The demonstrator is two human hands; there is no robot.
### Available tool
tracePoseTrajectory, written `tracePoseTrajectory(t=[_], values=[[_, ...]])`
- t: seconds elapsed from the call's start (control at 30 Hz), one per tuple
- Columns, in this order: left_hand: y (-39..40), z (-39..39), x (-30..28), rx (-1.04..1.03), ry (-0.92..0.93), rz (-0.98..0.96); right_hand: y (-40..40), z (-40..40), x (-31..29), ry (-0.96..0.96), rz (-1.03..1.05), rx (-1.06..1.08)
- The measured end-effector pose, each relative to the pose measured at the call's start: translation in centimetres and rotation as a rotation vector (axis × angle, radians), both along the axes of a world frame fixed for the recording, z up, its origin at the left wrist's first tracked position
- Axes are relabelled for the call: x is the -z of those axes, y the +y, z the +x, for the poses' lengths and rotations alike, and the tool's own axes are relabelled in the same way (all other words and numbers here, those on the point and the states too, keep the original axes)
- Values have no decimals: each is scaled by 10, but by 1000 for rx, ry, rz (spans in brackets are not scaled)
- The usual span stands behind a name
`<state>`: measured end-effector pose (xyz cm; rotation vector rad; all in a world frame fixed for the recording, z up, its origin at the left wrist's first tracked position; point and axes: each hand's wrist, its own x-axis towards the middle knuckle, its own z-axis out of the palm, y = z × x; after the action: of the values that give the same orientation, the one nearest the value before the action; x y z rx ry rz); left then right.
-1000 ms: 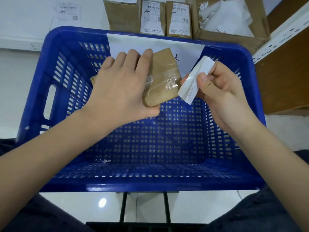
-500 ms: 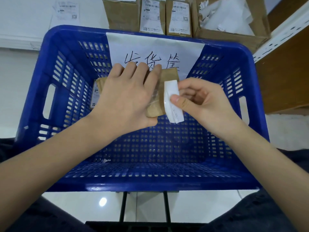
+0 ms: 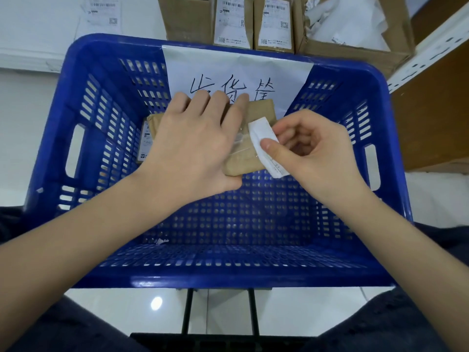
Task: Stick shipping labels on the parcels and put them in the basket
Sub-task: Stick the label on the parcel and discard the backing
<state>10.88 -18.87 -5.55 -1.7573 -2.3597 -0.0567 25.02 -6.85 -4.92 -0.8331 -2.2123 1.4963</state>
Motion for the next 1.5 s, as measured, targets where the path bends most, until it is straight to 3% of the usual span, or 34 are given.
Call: tracePoseTrajectory(t=[0.5, 0.73, 0.87, 1.17, 1.5], values=[[-1, -1, -1, -8, -1, -17, 5, 0, 2, -28, 79, 110], [0, 0, -3, -17, -22, 32, 0, 2, 4, 53, 261, 85], [-1, 3, -2, -15, -45, 54, 1, 3, 3, 77, 235, 73], [1, -6, 1, -47, -46, 25, 10, 4, 1, -59, 140, -56], [1, -6, -1, -65, -48, 44, 10, 4, 4, -39, 248, -22]])
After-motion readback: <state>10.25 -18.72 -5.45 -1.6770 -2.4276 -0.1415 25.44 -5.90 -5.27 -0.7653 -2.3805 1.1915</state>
